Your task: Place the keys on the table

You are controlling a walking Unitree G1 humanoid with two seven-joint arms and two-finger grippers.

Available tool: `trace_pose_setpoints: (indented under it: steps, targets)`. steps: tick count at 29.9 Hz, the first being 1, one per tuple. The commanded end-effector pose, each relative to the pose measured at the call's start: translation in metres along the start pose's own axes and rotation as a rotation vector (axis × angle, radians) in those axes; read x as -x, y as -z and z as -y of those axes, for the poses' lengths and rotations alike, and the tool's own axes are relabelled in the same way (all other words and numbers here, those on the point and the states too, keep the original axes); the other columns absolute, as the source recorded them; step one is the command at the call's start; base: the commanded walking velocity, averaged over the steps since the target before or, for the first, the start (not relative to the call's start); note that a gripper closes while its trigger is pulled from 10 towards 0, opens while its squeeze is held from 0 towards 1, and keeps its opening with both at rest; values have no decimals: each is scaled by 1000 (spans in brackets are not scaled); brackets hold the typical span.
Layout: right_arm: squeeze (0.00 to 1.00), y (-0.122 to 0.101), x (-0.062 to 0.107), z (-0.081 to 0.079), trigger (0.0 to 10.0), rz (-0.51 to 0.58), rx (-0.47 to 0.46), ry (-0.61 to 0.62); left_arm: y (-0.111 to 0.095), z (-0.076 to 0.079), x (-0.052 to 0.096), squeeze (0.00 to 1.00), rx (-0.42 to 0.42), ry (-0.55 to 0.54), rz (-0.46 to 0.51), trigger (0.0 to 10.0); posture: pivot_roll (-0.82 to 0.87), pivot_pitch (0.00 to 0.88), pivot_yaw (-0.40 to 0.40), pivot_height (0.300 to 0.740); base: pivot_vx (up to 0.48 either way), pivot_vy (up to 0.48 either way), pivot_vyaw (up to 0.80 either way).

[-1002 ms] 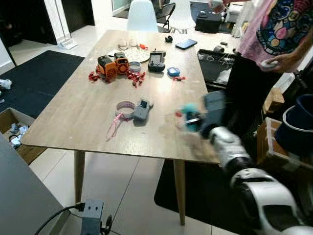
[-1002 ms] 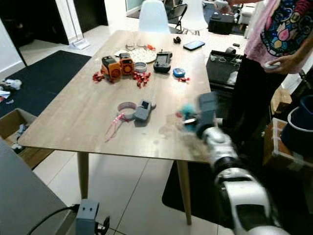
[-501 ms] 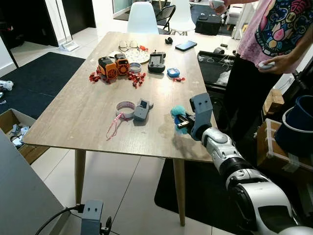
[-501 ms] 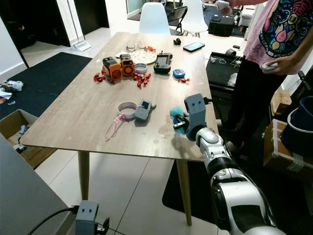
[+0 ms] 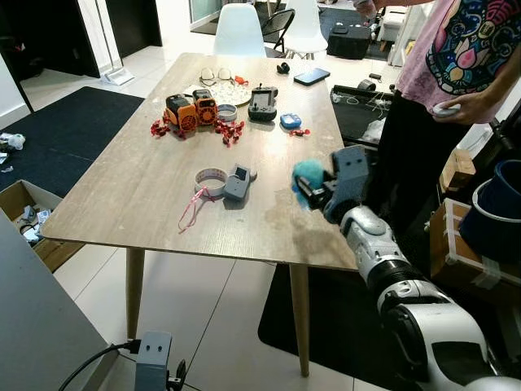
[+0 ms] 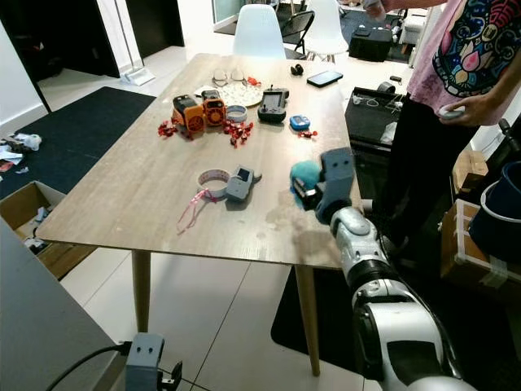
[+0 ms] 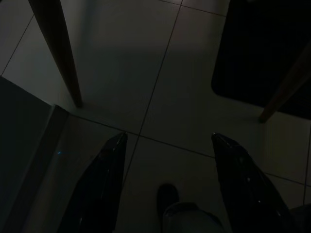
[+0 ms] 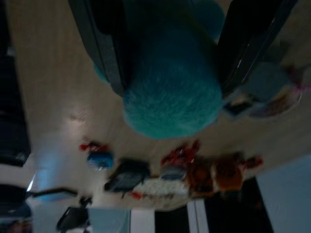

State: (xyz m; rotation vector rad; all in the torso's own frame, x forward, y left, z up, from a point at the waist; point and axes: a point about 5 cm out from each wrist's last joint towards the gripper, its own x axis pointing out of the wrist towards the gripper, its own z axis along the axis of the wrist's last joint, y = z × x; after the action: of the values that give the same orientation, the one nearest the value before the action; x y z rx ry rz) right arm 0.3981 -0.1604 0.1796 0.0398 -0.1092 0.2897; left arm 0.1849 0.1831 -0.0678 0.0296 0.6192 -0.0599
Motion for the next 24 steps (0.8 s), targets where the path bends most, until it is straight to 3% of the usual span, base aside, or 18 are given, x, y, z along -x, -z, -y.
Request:
trace_pose_setpoints:
  steps: [1,2,3,4,7,8,9,19,24]
  targets:
    - [0,-7,-1,5,10000,27,-13,20,7,-3,4,0,0,-8,-24,10000,68,51,-29,740,0,0,0]
    - [0,-7,-1,5,10000,27,-13,20,7,-3,4,0,0,-8,-24,10000,68,51,-29,740,0,0,0]
    - [369,-6,0,6,10000,27,-30,17,7,-3,4,0,0,-8,-24,10000,68,51,-29,740,0,0,0]
    - [1000,-6,1,7,10000,30,-46,19,7,-3,4,0,0,-8,-24,10000,69,51,-30,740,0,0,0]
    - [1000,-6,1,8,10000,35,-45,32,7,-3,4,0,0,-8,-23,10000,69,51,-29,740,0,0,0]
    - [867,-6,1,9,10000,35,-26,57,7,-3,4,0,-1,-8,-24,10000,69,51,-28,740,0,0,0]
    - [0,-6,1,10,10000,38,-14,75,7,-3,4,0,-1,-8,-24,10000,69,50,-28,740,0,0,0]
    - [0,-14,4,24,10000,81,9,186,7,-4,4,0,-7,-8,-30,10000,73,49,-26,740,0,0,0]
    - [0,-14,5,25,10000,87,-56,152,8,-6,4,0,-8,-11,-31,10000,72,48,-25,740,0,0,0]
